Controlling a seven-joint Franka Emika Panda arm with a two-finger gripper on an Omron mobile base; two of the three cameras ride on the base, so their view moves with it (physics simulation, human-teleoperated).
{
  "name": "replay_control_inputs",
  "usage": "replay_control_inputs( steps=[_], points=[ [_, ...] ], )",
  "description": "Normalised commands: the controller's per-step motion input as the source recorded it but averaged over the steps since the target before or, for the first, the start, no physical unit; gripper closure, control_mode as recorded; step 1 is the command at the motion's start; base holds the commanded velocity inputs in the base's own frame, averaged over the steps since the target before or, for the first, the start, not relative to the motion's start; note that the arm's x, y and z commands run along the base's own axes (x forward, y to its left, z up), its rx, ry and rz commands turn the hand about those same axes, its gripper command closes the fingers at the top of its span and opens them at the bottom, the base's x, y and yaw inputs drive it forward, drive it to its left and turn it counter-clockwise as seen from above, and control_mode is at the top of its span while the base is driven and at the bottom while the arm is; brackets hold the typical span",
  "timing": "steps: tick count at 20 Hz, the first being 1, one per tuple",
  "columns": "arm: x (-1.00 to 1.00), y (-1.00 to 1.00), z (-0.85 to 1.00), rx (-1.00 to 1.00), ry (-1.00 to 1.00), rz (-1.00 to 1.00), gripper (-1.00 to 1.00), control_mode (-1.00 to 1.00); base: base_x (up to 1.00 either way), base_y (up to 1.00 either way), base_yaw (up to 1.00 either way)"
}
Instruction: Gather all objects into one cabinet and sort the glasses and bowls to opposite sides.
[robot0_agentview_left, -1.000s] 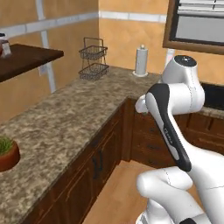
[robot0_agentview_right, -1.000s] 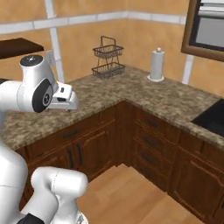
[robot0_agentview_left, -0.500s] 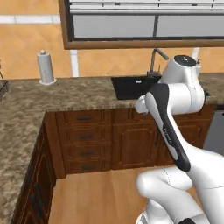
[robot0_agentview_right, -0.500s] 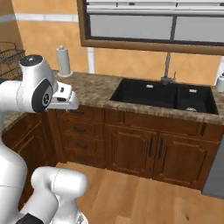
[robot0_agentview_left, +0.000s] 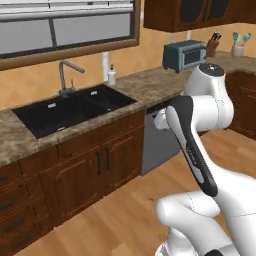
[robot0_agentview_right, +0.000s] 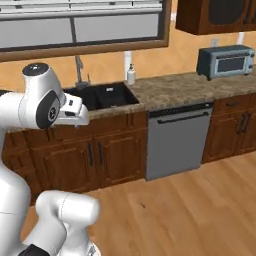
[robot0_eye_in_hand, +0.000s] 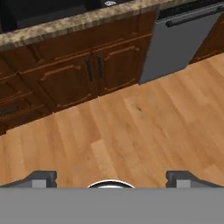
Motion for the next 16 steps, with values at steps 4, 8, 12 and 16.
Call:
replay_control_inputs(
  steps=[4,8,12,16],
  points=[
    [0.00,0.00,0.00,0.00,0.00,0.00,-1.00,1.00,0.11,-0.50,-0.84],
    [0.00,0.00,0.00,0.00,0.00,0.00,-1.00,1.00,0.20,-0.82,-0.72],
    [0.00,0.00,0.00,0.00,0.00,0.00,-1.00,1.00,0.24,-0.97,-0.66],
    [0.00,0.00,0.00,0.00,0.00,0.00,-1.00,1.00,0.47,-0.99,-0.59]
  ],
)
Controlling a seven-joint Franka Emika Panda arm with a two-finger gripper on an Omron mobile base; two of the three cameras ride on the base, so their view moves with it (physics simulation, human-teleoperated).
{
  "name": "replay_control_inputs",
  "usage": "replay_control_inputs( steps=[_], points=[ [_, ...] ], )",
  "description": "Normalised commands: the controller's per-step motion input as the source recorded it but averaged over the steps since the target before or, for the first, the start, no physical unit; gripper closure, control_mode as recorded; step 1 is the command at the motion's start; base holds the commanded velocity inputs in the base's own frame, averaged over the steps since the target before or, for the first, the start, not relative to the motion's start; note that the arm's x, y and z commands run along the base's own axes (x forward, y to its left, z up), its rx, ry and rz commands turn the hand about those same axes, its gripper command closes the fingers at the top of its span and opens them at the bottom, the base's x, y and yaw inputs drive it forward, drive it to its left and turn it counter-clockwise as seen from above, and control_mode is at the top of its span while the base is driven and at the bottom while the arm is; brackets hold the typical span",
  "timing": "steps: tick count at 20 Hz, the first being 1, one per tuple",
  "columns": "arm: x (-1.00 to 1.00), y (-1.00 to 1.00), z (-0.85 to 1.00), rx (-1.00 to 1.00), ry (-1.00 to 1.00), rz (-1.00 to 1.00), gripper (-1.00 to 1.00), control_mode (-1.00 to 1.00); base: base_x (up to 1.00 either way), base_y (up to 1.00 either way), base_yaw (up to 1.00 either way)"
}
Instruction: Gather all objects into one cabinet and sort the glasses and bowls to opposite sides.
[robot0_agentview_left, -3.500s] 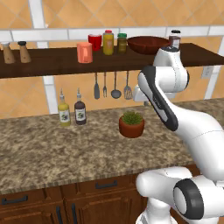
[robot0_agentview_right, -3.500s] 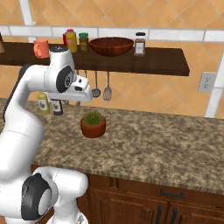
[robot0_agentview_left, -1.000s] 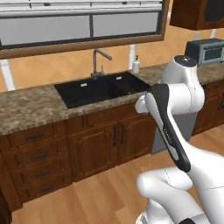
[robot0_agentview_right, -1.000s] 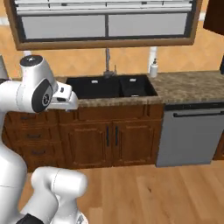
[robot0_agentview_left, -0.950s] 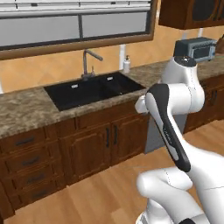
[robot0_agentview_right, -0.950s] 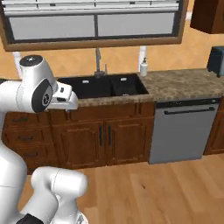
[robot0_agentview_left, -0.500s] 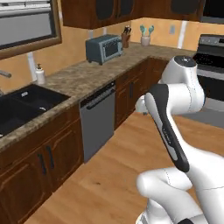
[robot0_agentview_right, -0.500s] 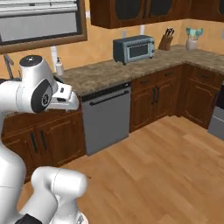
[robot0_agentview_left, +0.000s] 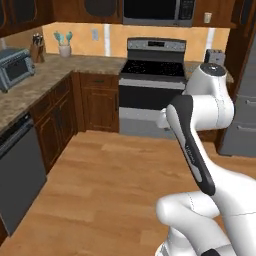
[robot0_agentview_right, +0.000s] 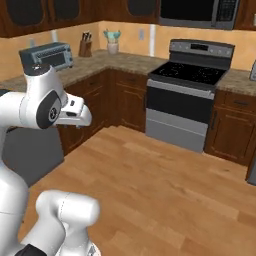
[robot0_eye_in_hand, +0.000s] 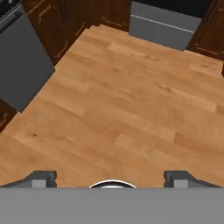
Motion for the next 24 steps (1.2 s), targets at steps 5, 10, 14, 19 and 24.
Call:
replay_control_inputs(
  steps=[5,10,14,19,24],
  points=[
    [0.00,0.00,0.00,0.00,0.00,0.00,-1.00,1.00,0.87,-0.92,-0.47],
    [0.00,0.00,0.00,0.00,0.00,0.00,-1.00,1.00,1.00,-0.79,-0.37],
    [0.00,0.00,0.00,0.00,0.00,0.00,-1.00,1.00,1.00,-0.36,-0.31],
    [0.00,0.00,0.00,0.00,0.00,0.00,-1.00,1.00,1.00,0.02,-0.17],
    [0.00,0.00,0.00,0.00,0.00,0.00,-1.00,1.00,1.00,0.01,-0.21]
  ],
)
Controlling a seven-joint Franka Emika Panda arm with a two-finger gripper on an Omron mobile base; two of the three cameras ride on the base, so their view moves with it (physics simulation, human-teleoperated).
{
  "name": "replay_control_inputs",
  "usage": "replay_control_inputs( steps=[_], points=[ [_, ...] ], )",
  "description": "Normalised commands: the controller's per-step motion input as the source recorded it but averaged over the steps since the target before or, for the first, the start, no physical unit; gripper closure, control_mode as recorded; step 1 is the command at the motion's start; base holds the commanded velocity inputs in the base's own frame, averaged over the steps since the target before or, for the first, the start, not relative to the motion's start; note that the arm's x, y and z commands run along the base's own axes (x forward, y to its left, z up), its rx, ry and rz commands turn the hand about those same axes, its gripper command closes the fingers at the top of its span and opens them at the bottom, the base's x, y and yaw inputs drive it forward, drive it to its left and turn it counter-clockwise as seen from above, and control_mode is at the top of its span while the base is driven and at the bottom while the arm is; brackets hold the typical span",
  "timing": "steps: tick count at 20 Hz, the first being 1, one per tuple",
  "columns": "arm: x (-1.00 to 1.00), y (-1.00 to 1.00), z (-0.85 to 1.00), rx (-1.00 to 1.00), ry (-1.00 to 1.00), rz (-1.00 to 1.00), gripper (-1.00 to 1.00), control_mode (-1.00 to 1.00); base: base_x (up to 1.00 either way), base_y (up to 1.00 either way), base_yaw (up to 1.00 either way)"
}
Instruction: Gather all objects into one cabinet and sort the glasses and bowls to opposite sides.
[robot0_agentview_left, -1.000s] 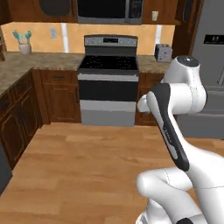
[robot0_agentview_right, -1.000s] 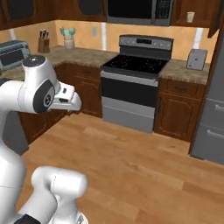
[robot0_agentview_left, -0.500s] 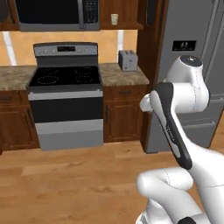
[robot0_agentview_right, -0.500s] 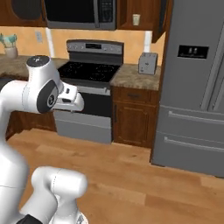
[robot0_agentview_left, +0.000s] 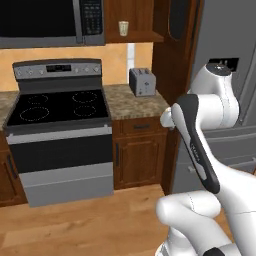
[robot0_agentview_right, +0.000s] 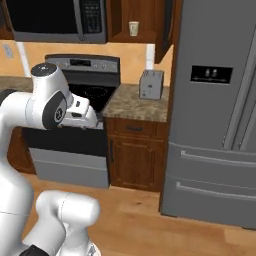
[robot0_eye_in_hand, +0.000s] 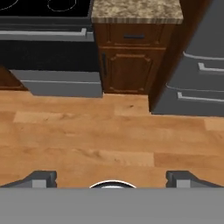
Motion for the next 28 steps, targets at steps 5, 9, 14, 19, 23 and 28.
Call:
replay_control_inputs(
  steps=[5,9,14,19,23,28],
  points=[
    [0.00,0.00,0.00,0.00,0.00,0.00,-1.00,1.00,1.00,-0.01,-0.02],
    [0.00,0.00,0.00,0.00,0.00,0.00,-1.00,1.00,1.00,-0.16,0.00],
    [0.00,0.00,0.00,0.00,0.00,0.00,-1.00,1.00,0.97,-0.27,0.00],
    [0.00,0.00,0.00,0.00,0.00,0.00,-1.00,1.00,0.20,-0.13,0.00],
    [-0.51,-0.09,0.67,0.00,-0.55,0.01,-1.00,-1.00,0.00,0.00,0.00],
    [0.14,0.00,1.00,0.00,-0.58,-0.02,-1.00,-1.00,0.00,0.00,0.00]
  ],
)
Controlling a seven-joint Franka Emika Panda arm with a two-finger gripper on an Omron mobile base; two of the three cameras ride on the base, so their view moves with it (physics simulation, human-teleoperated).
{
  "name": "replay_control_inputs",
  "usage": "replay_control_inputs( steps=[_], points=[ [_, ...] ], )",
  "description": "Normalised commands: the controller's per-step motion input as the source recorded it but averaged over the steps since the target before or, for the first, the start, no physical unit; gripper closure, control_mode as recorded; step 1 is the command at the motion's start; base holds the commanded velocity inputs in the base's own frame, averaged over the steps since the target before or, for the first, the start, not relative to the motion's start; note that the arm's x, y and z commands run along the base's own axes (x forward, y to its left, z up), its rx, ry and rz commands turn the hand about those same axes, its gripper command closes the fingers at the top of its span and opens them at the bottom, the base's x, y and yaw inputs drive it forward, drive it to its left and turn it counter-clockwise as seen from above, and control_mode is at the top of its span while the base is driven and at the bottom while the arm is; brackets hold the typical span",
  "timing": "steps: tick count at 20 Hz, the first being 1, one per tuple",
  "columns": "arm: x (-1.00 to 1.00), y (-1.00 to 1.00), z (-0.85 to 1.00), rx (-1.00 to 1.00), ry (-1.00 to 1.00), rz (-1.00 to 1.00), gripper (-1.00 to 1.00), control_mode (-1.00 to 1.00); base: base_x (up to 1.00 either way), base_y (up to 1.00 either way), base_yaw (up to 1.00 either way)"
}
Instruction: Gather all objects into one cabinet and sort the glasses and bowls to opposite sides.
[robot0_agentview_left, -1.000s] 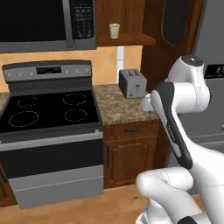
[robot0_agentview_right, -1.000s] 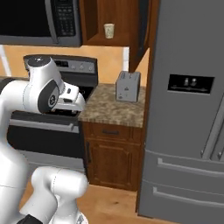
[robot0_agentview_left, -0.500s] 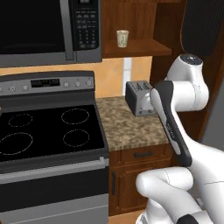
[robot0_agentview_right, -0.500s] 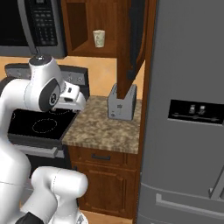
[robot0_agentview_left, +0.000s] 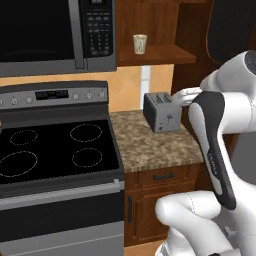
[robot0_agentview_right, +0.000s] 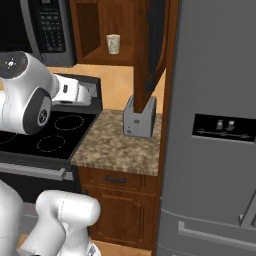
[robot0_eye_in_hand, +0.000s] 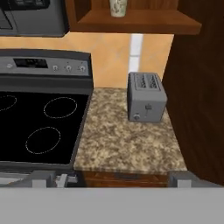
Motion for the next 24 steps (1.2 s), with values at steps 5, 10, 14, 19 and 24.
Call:
replay_control_inputs(
  steps=[5,10,14,19,24],
  points=[
    [0.69,0.04,1.00,0.01,-0.33,-0.17,-1.00,-1.00,0.00,0.00,0.00],
    [0.95,0.19,0.31,0.03,-0.07,-0.09,-1.00,-1.00,0.00,0.00,0.00],
    [0.99,-0.15,0.10,0.15,-0.01,0.00,-1.00,-1.00,0.00,0.00,0.00],
    [1.00,-0.08,0.08,0.13,0.04,0.02,-1.00,-1.00,0.00,0.00,0.00],
    [0.85,-0.05,0.10,0.09,0.18,0.00,-1.00,-1.00,0.00,0.00,0.00]
  ],
)
